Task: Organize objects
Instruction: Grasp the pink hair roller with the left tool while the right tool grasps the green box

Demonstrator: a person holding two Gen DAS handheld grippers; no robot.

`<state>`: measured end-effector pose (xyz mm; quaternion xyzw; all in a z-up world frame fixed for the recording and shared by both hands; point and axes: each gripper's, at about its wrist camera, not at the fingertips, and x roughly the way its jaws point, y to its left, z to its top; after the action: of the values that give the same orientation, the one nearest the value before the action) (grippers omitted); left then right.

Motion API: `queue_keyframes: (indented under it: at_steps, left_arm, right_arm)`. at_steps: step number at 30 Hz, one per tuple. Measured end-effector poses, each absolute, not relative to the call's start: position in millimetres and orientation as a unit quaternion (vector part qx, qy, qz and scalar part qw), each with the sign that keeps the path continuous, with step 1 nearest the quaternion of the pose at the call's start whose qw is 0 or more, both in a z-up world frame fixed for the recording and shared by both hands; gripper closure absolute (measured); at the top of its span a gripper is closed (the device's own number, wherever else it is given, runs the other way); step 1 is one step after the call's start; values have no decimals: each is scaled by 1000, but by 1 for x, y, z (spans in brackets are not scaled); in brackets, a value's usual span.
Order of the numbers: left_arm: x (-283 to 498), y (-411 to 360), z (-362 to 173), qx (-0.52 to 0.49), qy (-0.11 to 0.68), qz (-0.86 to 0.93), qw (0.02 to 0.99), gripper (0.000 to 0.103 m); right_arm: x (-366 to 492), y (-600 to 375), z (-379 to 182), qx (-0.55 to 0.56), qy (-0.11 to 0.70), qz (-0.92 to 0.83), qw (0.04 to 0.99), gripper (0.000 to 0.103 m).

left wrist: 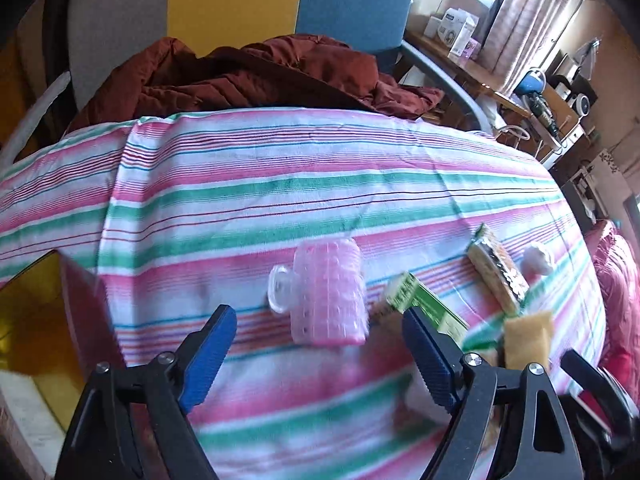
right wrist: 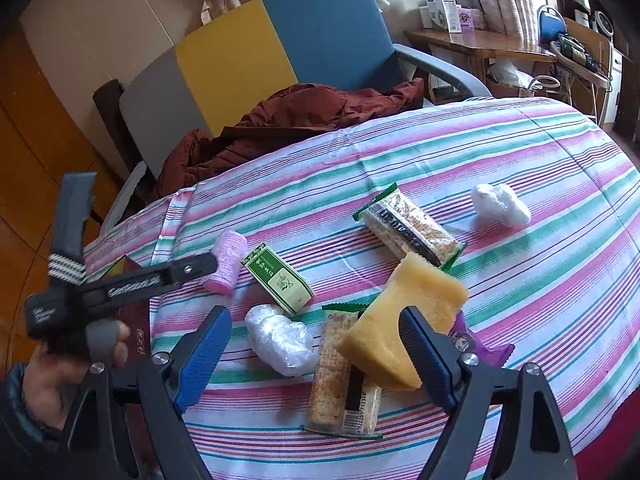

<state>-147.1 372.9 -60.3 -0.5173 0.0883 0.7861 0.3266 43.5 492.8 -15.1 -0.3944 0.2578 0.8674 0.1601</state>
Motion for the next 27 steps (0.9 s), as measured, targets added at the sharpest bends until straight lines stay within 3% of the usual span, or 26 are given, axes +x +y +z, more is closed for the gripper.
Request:
queue_keyframes:
  at_steps: [9, 10, 11, 20, 25, 27]
  left_arm:
    - [-169, 385, -89, -539, 100, 774, 316, 21]
    - [-167, 386, -89, -532, 106, 778, 318, 25]
    - [-165, 387, -88, -524, 113, 780, 322, 39]
    - [-157, 367, -66, -495, 97, 792, 345, 39]
    - [-148, 336, -41, -481, 70, 799, 353, 39]
    - [-143, 322, -33, -477, 57, 802, 354, 39]
  right_arm:
    - [40, 491, -20, -409, 254, 862, 157, 16]
    - [39, 491, -21, -411, 253, 862, 158, 16]
    - [39, 491, -21, -413, 251, 861, 158, 16]
    - [30, 487, -13, -415, 223, 868, 158, 16]
    - [-10, 478, -6, -438, 165, 875, 121, 35]
    - [-34, 472, -13, -459, 139, 872, 101, 38]
